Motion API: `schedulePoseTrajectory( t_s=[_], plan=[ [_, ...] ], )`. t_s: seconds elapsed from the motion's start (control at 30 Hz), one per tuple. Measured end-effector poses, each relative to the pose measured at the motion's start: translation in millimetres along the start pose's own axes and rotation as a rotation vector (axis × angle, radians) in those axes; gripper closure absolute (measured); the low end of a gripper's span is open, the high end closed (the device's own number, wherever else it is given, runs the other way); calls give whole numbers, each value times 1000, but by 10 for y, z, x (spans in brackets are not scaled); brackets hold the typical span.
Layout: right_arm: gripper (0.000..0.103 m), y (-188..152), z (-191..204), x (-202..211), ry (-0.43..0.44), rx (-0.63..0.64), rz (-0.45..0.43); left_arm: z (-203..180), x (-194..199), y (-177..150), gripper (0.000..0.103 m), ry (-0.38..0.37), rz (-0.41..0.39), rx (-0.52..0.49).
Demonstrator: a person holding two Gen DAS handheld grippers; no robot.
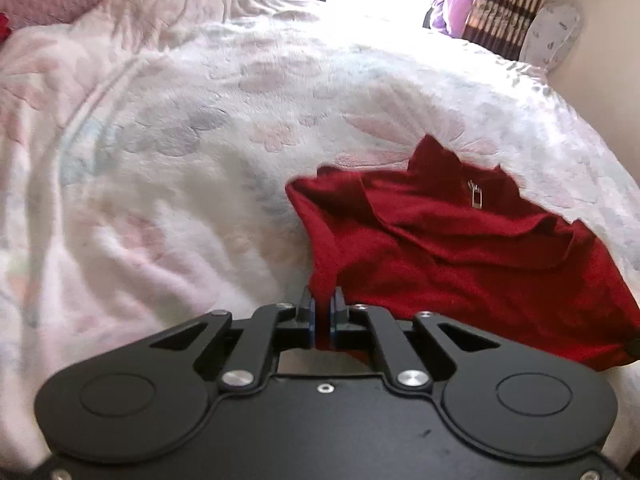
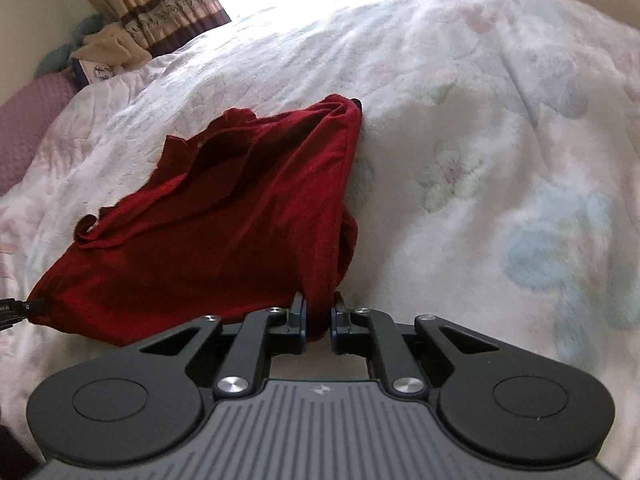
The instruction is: Fold small clothes
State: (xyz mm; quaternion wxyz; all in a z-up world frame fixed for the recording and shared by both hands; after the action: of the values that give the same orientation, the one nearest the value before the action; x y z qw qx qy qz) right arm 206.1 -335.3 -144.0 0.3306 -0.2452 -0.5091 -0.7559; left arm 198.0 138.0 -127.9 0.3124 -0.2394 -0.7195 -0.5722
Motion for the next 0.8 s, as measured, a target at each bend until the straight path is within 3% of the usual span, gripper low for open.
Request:
schedulePoseTrajectory(
  t_s=[0.17, 0.3, 0.4, 0.43, 0.47, 0.5, 0.57, 0.6, 0.63, 0.73, 0.8],
  plan=[
    [92, -276, -5, 473, 23, 23, 31, 143, 400, -474, 99, 19, 67, -9],
    [92, -667, -101, 732, 1, 15, 92, 185, 479, -949, 100, 25, 166, 10],
    [92, -888, -162, 817, -18, -15, 123, 229, 538, -1104, 99, 21, 193, 37],
    [93, -931, -175, 854, -29, -19, 126, 235, 548, -1107, 98, 18, 190, 35],
    [103, -954, -204, 896, -47, -30, 124, 234, 536, -1096, 98, 22, 189, 23],
    [103, -968, -223, 940, -60, -36, 118, 229, 505, -1080, 93, 44, 195, 5],
    [103, -977, -285, 971, -89, -34, 110, 227, 463, -1049, 78, 106, 203, -44],
    [103, -988, -310, 980, -101, -42, 104, 249, 449, -1024, 63, 133, 197, -56],
    [99, -973, -329, 972, -106, -42, 104, 287, 448, -989, 59, 151, 189, -59],
    [89, -950, -293, 998, -124, -9, 63, 382, 449, -812, 59, 155, 154, -34],
    [88, -896, -255, 991, -133, 10, 32, 374, 436, -671, 58, 157, 132, -52]
  ],
)
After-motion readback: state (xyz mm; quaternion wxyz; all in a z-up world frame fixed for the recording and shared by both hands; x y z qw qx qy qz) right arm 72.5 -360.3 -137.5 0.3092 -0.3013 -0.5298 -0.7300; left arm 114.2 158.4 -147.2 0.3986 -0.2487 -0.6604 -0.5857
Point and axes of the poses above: each gripper's, at about its wrist camera, not at the fingertips, and x roughly against the way its jaws point, z to its left, y to its top, the point moved 3 cm from there along -x, roughly the way its jaws point, and after that the axes turned 2 degrees about -z, right-handed, at the moved point
